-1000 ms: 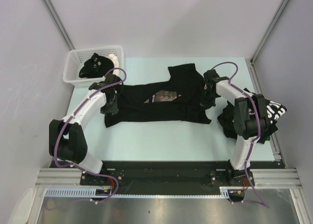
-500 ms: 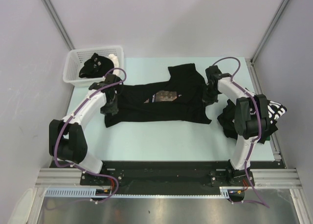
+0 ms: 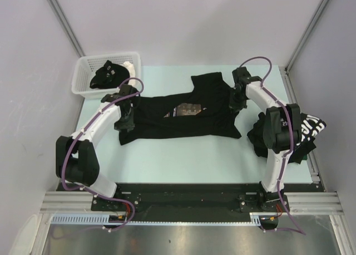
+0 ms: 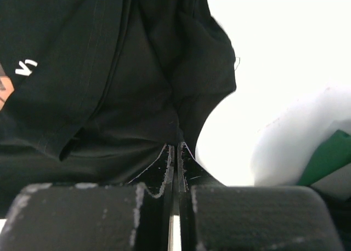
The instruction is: Fold and stack the t-shirts
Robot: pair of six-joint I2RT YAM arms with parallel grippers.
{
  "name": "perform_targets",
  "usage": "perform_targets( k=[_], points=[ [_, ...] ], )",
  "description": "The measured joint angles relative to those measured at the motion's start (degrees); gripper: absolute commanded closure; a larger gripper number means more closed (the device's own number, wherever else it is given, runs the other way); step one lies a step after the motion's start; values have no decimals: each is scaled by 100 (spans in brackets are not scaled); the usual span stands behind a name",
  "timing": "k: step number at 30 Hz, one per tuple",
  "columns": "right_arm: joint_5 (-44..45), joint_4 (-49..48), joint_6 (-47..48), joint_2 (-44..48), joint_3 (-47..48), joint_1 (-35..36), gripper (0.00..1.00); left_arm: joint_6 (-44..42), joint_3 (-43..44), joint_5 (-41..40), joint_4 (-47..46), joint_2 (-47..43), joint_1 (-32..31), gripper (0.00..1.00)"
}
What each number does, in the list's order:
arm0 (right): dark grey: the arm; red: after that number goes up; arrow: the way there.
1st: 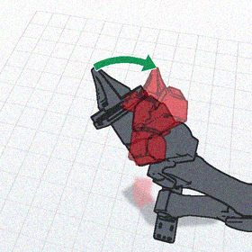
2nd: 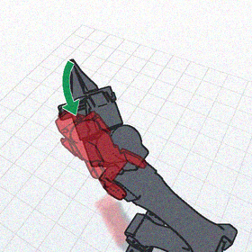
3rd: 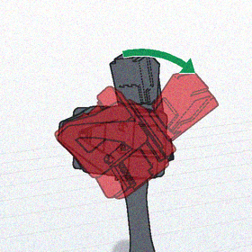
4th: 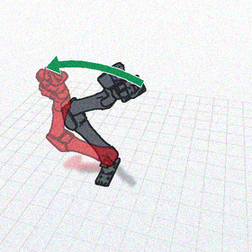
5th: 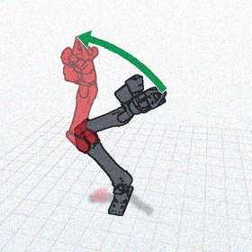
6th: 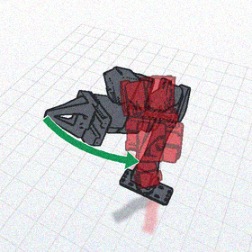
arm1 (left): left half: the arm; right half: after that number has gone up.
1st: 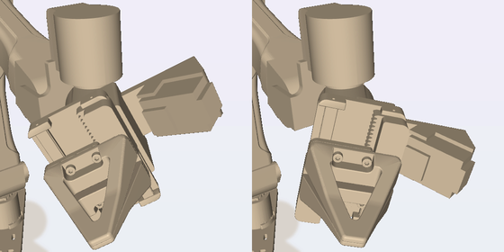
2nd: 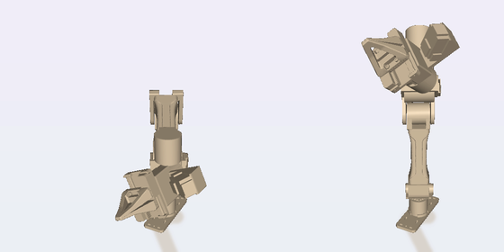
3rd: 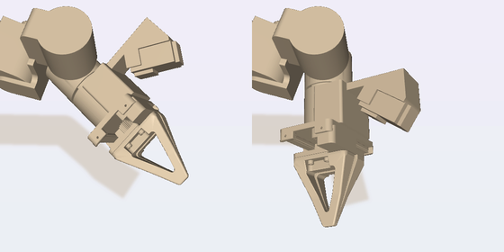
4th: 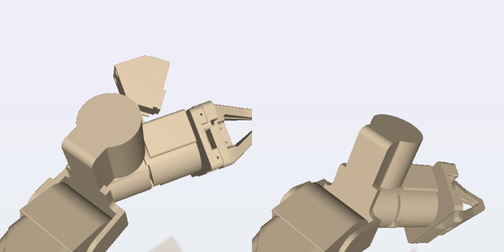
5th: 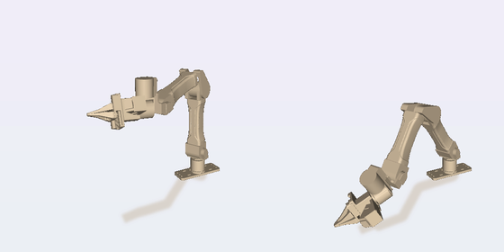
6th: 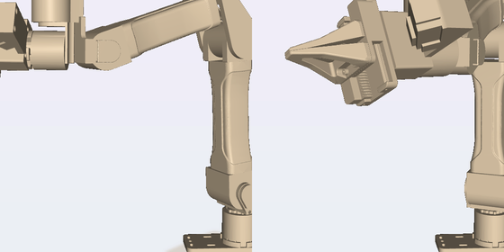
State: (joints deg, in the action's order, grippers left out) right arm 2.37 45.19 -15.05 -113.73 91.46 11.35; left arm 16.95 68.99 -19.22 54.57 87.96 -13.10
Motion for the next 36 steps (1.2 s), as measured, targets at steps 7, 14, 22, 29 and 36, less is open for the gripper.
perform_targets(
  k=[7, 14, 22, 29, 36],
  points=[
    [37, 57, 63, -315, 385, -2, 100, 0, -81, 2, 17, -2, 0, 60],
    [70, 125, 79, -577, 706, -26, 88, 0, -87, 0, 22, -33, 0, 60],
    [129, 184, 98, -835, 704, -177, 62, 0, -87, 0, 26, -35, 0, 60],
    [144, 247, 118, -896, 706, -227, 55, 0, -87, -2, 26, -37, 0, 60],
    [122, 251, 125, -778, 817, -190, 53, 0, -105, -2, 28, -57, 0, 60]
  ],
)
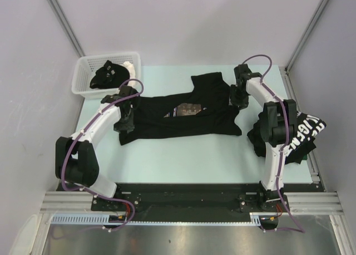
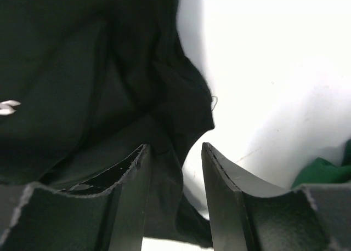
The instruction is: Fold and stack the t-shirts
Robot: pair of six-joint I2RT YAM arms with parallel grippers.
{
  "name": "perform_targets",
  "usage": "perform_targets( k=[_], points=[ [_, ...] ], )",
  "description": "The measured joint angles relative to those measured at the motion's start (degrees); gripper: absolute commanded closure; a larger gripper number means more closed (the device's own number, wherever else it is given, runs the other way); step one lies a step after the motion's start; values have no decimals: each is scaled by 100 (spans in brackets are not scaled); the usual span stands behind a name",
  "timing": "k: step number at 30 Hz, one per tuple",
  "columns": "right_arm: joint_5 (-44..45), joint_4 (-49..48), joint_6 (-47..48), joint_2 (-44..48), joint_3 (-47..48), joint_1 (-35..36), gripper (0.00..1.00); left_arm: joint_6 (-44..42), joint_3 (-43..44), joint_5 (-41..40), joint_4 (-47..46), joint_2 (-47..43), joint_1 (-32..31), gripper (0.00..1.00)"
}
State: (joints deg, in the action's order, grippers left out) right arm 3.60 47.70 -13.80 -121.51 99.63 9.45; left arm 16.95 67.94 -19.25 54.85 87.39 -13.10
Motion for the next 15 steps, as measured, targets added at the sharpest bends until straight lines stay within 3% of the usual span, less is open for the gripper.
perform_targets(
  k=[15],
  points=[
    [-315, -199, 55, 660, 321, 608, 50, 0, -15, -2, 39, -31, 0, 59]
  ],
)
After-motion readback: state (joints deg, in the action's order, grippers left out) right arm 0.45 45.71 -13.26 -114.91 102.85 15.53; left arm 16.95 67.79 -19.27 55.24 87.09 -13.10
